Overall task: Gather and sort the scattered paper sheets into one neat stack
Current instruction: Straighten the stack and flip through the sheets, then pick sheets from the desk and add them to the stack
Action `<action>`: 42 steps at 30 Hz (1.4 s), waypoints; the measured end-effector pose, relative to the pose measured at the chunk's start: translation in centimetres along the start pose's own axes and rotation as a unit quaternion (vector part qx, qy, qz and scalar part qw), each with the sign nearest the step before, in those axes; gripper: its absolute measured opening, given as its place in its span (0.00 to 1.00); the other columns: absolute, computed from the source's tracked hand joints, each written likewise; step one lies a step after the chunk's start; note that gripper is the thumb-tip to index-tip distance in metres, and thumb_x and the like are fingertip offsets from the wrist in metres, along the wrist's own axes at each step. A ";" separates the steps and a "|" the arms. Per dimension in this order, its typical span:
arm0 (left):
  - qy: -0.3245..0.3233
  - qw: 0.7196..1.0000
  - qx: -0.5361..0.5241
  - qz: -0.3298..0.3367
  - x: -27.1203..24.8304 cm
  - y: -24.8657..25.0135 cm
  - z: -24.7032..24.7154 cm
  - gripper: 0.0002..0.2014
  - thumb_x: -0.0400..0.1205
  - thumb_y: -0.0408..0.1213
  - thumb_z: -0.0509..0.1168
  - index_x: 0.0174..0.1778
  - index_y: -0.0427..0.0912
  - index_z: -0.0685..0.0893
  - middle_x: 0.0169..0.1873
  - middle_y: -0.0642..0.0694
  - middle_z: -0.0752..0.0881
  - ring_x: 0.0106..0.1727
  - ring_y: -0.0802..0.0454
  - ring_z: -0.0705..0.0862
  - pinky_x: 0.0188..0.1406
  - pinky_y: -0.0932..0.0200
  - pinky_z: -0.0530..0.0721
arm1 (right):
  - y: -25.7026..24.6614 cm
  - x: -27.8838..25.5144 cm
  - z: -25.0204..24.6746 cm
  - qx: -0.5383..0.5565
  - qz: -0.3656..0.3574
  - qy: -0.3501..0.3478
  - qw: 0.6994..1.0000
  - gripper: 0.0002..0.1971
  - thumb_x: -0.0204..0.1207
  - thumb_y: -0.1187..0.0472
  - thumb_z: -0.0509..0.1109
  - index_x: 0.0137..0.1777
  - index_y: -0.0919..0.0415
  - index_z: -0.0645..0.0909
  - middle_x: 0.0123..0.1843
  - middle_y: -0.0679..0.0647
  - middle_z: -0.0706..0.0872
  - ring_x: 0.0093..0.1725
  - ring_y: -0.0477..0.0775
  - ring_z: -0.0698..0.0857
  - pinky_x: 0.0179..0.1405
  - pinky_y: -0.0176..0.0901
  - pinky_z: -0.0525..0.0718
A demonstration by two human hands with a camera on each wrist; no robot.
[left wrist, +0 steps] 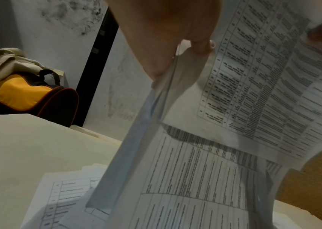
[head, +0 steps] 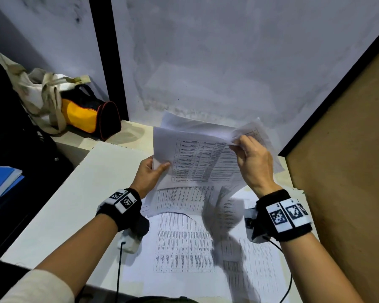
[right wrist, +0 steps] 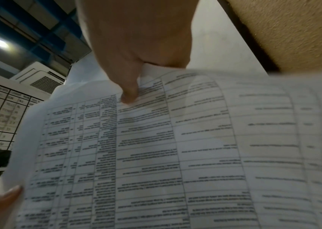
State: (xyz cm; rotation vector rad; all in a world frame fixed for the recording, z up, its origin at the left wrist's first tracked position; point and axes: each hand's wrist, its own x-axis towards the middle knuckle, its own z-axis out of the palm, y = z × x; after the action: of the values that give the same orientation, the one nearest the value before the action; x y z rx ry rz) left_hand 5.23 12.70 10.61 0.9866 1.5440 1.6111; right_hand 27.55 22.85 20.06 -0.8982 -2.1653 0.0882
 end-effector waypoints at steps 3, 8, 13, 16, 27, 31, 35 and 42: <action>0.001 1.000 -0.029 0.005 0.1 -0.1 0.2 0.08 0.79 0.27 0.64 0.52 0.40 0.82 0.44 0.49 0.87 0.43 0.56 0.87 0.50 0.60 0.87 | -0.2 0.2 -0.3 0.013 -0.002 -0.002 1.000 0.06 0.73 0.61 0.72 0.40 0.63 0.80 0.37 0.57 0.85 0.34 0.52 0.78 0.30 0.43 0.77; -0.004 0.999 -0.037 0.018 0.1 -0.4 0.2 0.07 0.79 0.26 0.63 0.43 0.42 0.83 0.35 0.57 0.89 0.39 0.62 0.86 0.40 0.66 0.86 | -0.3 1.1 -1.7 0.030 0.027 0.035 0.999 0.16 0.73 0.50 0.63 0.38 0.65 0.80 0.33 0.49 0.79 0.32 0.50 0.74 0.33 0.39 0.67; 0.001 0.999 -0.024 0.032 0.3 -0.7 0.3 0.09 0.79 0.27 0.63 0.45 0.46 0.83 0.35 0.62 0.89 0.39 0.65 0.86 0.45 0.65 0.86 | 1.5 1.0 -2.3 0.049 0.126 0.065 0.989 0.05 0.76 0.65 0.68 0.43 0.67 0.82 0.35 0.52 0.80 0.34 0.53 0.77 0.34 0.38 0.69; 0.013 0.999 -0.017 0.029 0.4 -1.2 0.1 0.08 0.80 0.27 0.63 0.44 0.46 0.83 0.34 0.58 0.89 0.38 0.64 0.85 0.44 0.61 0.86 | 2.4 0.0 -1.8 0.097 0.170 0.063 0.979 0.05 0.77 0.68 0.66 0.41 0.60 0.80 0.39 0.55 0.87 0.37 0.47 0.82 0.39 0.33 0.78; 0.013 0.998 -0.031 0.047 0.3 -0.8 0.4 0.08 0.78 0.40 0.67 0.50 0.42 0.82 0.38 0.53 0.89 0.44 0.53 0.87 0.47 0.56 0.87 | 6.8 -4.0 1.9 0.392 0.439 0.150 0.794 0.05 0.81 0.65 0.64 0.45 0.56 0.76 0.41 0.49 0.80 0.44 0.46 0.78 0.49 0.41 0.75; -0.001 0.998 -0.040 0.055 0.0 -0.6 0.3 0.28 0.63 0.67 0.70 0.51 0.51 0.83 0.43 0.59 0.90 0.49 0.59 0.87 0.51 0.62 0.86 | 6.8 -6.0 6.6 0.472 0.535 0.112 0.692 0.20 0.81 0.63 0.63 0.72 0.67 0.68 0.61 0.53 0.79 0.64 0.52 0.76 0.66 0.42 0.74; -0.011 0.997 -0.059 0.055 -0.5 -0.5 0.4 0.30 0.64 0.65 0.71 0.54 0.47 0.84 0.47 0.55 0.91 0.54 0.52 0.88 0.52 0.58 0.86 | 7.4 -8.0 9.8 0.536 0.568 0.081 0.619 0.51 0.68 0.47 0.76 0.83 0.60 0.49 0.79 0.54 0.67 0.77 0.56 0.69 0.80 0.62 0.58; -0.037 0.995 -0.079 0.044 -0.9 -0.5 0.4 0.27 0.66 0.58 0.72 0.55 0.44 0.83 0.46 0.55 0.91 0.50 0.57 0.89 0.45 0.67 0.84 | 7.9 -8.4 10.4 0.537 0.548 0.043 0.640 0.39 0.68 0.44 0.74 0.77 0.55 0.67 0.78 0.53 0.70 0.79 0.56 0.65 0.80 0.62 0.57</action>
State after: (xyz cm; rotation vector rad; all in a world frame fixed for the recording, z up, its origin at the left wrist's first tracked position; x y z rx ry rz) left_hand 5.97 12.10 10.07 1.0274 1.3186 1.7079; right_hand 28.75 25.73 4.81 -1.1986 -0.7775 1.6681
